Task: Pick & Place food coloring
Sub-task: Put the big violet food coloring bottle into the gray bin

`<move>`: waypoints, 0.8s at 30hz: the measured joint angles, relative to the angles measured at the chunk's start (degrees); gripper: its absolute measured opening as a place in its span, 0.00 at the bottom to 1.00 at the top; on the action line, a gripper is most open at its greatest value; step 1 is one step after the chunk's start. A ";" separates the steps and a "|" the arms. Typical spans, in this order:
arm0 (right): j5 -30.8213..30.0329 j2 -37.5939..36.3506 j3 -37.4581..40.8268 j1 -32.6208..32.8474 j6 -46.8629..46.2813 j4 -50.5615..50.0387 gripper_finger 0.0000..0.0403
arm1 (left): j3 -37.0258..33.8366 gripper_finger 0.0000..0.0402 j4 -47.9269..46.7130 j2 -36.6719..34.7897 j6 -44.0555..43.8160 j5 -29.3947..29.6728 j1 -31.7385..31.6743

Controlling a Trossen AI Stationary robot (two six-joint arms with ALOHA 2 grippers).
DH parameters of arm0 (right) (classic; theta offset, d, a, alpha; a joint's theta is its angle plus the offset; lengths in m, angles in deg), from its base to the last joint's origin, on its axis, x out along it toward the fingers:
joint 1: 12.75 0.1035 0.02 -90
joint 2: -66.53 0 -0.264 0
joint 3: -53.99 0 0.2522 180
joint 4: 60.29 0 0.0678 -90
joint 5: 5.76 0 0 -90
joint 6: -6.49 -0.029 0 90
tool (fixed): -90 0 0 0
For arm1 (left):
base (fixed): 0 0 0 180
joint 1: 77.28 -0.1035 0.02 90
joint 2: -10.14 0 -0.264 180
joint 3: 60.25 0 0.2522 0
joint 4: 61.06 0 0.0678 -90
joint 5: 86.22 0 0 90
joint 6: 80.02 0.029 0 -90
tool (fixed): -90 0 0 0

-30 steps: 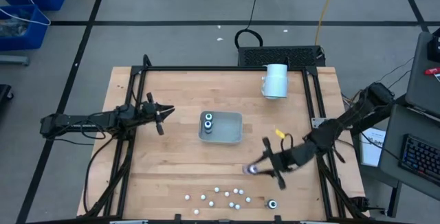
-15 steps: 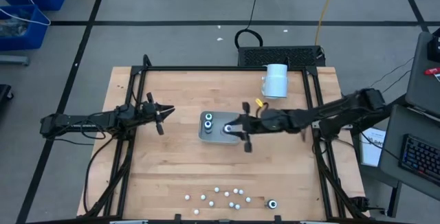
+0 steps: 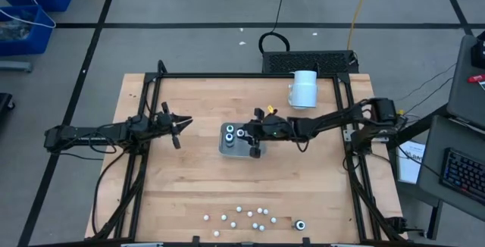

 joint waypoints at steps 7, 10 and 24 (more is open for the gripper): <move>-1.30 4.19 0.02 -0.60 0.30 4.34 0.27 | 0.00 0.14 0.08 0.00 -0.06 0.04 0.00; -1.35 4.96 0.02 -1.05 0.17 5.15 0.27 | 0.00 0.14 0.19 -0.01 -0.04 0.06 0.00; -1.18 5.62 0.07 -2.24 0.11 4.16 0.27 | 0.00 0.14 0.54 -0.01 0.57 0.96 0.00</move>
